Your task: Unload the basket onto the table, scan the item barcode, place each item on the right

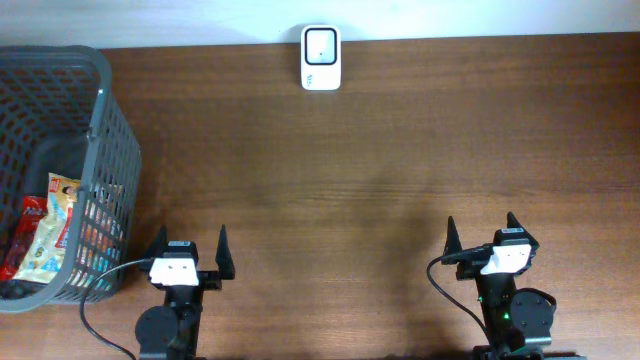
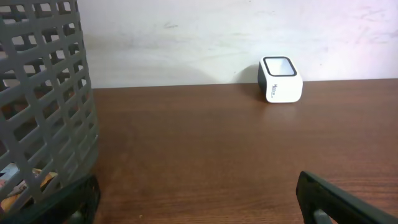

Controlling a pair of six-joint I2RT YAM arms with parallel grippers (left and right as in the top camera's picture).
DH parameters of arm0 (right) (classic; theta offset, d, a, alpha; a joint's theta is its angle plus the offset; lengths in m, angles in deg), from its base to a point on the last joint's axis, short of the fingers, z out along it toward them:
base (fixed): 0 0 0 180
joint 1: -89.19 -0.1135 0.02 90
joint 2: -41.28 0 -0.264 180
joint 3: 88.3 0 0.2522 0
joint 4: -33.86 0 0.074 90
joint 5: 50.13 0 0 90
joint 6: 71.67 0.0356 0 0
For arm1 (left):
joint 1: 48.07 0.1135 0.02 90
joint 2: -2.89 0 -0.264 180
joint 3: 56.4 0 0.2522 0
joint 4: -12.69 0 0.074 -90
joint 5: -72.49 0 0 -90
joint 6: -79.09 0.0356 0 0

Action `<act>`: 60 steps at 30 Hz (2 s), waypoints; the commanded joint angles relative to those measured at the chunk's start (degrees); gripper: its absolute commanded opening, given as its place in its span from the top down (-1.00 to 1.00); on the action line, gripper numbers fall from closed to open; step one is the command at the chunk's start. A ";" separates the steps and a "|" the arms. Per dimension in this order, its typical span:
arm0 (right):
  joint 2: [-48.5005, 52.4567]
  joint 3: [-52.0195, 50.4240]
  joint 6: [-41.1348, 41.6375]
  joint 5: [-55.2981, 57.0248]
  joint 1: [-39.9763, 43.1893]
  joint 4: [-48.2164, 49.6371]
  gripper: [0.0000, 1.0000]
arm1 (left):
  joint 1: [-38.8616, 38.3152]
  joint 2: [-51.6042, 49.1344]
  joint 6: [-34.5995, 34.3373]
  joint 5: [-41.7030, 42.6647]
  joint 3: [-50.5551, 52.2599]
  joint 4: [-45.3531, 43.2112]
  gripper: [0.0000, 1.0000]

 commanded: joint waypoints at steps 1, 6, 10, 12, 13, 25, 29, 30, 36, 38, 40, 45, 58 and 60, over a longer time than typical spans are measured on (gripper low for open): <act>-0.37 -0.42 0.17 1.11 -0.33 -0.24 -0.97 | 0.15 0.50 0.90 0.85 0.31 0.09 -0.98; -0.39 -0.42 0.17 1.11 -0.33 -0.24 -0.97 | 0.15 0.50 0.90 0.85 0.31 0.09 -0.98; -0.37 -0.42 0.17 1.11 -0.31 -0.24 -0.97 | 0.15 0.50 0.90 0.85 0.31 0.09 -0.98; -0.37 -0.42 0.17 1.11 -0.31 -0.26 -0.97 | 0.15 0.50 0.87 0.87 0.31 0.09 -0.98; -0.37 -0.42 0.17 1.11 -0.31 -0.24 -0.97 | 0.15 0.50 0.90 0.85 0.31 0.11 -0.98; -0.39 -0.42 0.17 1.11 -0.33 -0.24 -0.97 | 0.15 0.50 0.90 0.85 0.31 0.09 -0.98; -0.37 -0.42 0.17 1.11 -0.33 -0.24 -0.97 | 0.15 0.48 0.87 0.87 0.31 0.09 -0.98; -0.37 -0.42 0.17 1.11 -0.33 -0.24 -0.97 | 0.15 0.50 0.90 0.85 0.31 0.09 -0.98; -0.39 -0.42 0.17 1.11 -0.33 -0.26 -0.97 | 0.15 0.50 0.90 0.90 0.31 -0.04 -0.98; -0.37 -0.42 0.17 1.11 -0.31 -0.24 -0.97 | 0.15 0.50 0.90 0.90 0.31 0.07 -0.98; -0.37 -0.42 0.17 1.11 -0.31 -0.26 -0.97 | 0.15 0.50 0.39 1.84 0.28 0.02 -0.98; -0.37 -0.42 0.17 1.11 -0.31 -0.24 -0.97 | 0.15 0.50 -10.25 27.32 0.28 -8.46 -0.98; -0.37 -0.42 0.17 1.11 -0.31 -0.24 -0.97 | 0.17 -0.68 -9.60 33.31 -13.27 -25.44 -0.98; -0.37 -0.42 0.17 1.11 -0.33 -0.24 -0.97 | 0.17 -3.10 -9.57 25.57 -20.94 -13.64 -0.98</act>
